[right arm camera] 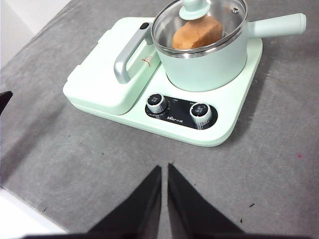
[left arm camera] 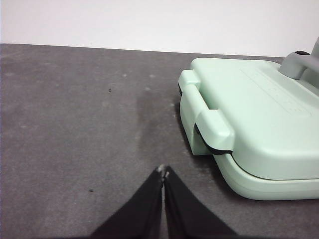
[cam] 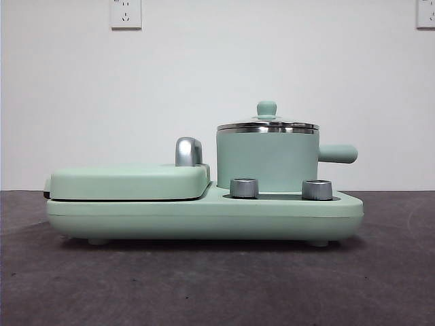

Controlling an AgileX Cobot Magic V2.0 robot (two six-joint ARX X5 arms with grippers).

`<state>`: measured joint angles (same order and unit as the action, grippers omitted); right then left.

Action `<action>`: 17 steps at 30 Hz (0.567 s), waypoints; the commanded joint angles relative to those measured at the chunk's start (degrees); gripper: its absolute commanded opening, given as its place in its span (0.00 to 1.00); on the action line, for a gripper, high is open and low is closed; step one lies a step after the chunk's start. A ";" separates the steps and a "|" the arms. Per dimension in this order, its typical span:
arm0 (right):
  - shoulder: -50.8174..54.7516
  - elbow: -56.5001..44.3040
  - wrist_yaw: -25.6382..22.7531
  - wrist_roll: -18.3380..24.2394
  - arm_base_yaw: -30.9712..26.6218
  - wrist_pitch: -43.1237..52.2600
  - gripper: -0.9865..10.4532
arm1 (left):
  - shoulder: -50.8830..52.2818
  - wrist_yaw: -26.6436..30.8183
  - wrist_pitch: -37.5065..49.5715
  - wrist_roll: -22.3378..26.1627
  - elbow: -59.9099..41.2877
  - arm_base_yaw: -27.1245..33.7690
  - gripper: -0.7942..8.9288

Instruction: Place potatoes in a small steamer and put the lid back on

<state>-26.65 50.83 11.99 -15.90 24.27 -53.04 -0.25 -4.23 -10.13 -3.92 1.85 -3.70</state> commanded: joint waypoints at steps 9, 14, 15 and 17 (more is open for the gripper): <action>5.57 -4.92 -7.80 8.22 -7.13 4.90 0.10 | 0.07 0.28 -0.42 0.42 -1.11 0.04 0.09; 14.12 -20.46 -9.20 14.82 -15.65 23.34 0.10 | 0.07 0.28 -0.42 0.42 -1.11 0.04 0.09; 15.76 -24.00 -9.05 15.43 -17.20 26.84 0.10 | 0.07 0.28 -0.42 0.42 -1.11 0.04 0.09; 18.49 -29.88 -8.83 15.43 -19.50 31.45 0.10 | 0.07 0.28 -0.42 0.42 -1.11 0.04 0.09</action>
<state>-8.88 23.24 3.03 -2.52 5.30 -23.86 -0.27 -4.23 -10.15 -3.92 1.85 -3.70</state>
